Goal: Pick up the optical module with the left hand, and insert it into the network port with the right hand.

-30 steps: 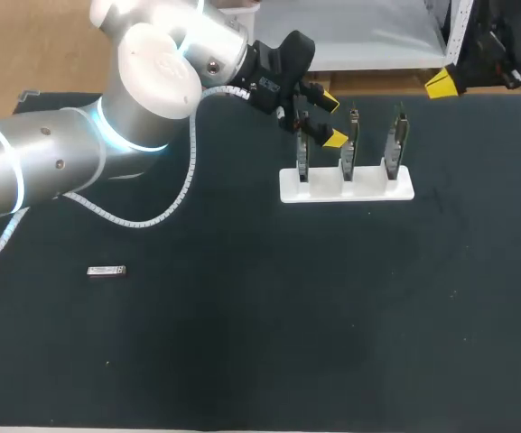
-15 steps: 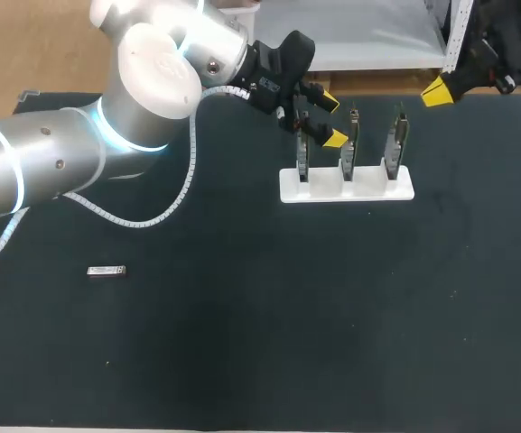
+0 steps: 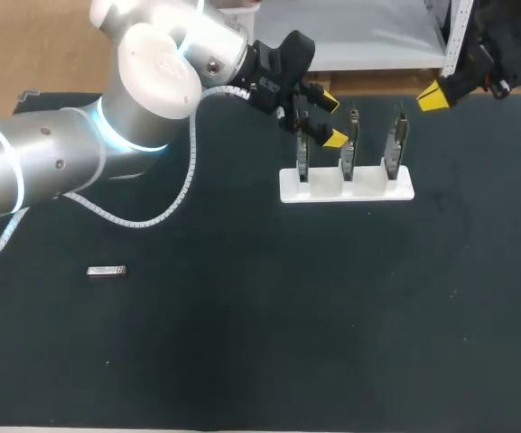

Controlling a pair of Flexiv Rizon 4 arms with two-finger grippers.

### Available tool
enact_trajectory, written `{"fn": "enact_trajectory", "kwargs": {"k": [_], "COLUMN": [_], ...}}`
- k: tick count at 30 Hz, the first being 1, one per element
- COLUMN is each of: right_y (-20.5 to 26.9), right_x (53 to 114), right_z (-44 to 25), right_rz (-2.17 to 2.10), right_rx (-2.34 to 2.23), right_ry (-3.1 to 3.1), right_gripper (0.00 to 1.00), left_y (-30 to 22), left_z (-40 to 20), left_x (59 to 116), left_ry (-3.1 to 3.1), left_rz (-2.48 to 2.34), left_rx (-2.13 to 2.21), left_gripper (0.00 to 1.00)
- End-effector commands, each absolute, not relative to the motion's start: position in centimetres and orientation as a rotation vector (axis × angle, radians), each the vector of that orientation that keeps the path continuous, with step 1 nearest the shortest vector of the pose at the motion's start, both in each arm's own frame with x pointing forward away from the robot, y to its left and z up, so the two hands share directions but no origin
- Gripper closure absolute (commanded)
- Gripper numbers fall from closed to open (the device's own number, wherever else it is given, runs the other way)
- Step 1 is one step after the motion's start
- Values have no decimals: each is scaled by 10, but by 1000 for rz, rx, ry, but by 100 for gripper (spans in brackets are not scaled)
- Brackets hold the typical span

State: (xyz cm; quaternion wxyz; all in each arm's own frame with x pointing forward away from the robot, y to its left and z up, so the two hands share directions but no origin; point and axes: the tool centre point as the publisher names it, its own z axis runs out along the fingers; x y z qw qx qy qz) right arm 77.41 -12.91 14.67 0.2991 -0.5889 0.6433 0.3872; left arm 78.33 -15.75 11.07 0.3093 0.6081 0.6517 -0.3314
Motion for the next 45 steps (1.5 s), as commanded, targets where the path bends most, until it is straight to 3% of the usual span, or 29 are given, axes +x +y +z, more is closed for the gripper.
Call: {"fn": "enact_trajectory", "kwargs": {"k": [1,23,33,45], "right_y": [-128,-128,-128,-128], "right_x": [768,768,768,768], "right_z": [148,148,148,148], "right_rz": [1012,1012,1012,1012], "right_rx": [-1558,-1558,-1558,-1558], "right_ry": [1713,1713,1713,1713], "right_gripper": [0,0,0,0], "left_y": [-157,-126,-56,45], "left_z": [112,155,165,141], "left_x": [783,777,764,719], "left_ry": [1727,1643,1811,2052], "left_rz": [-872,-729,-250,-14], "left_rx": [1607,1511,1521,1455], "left_gripper": [0,0,0,0]}}
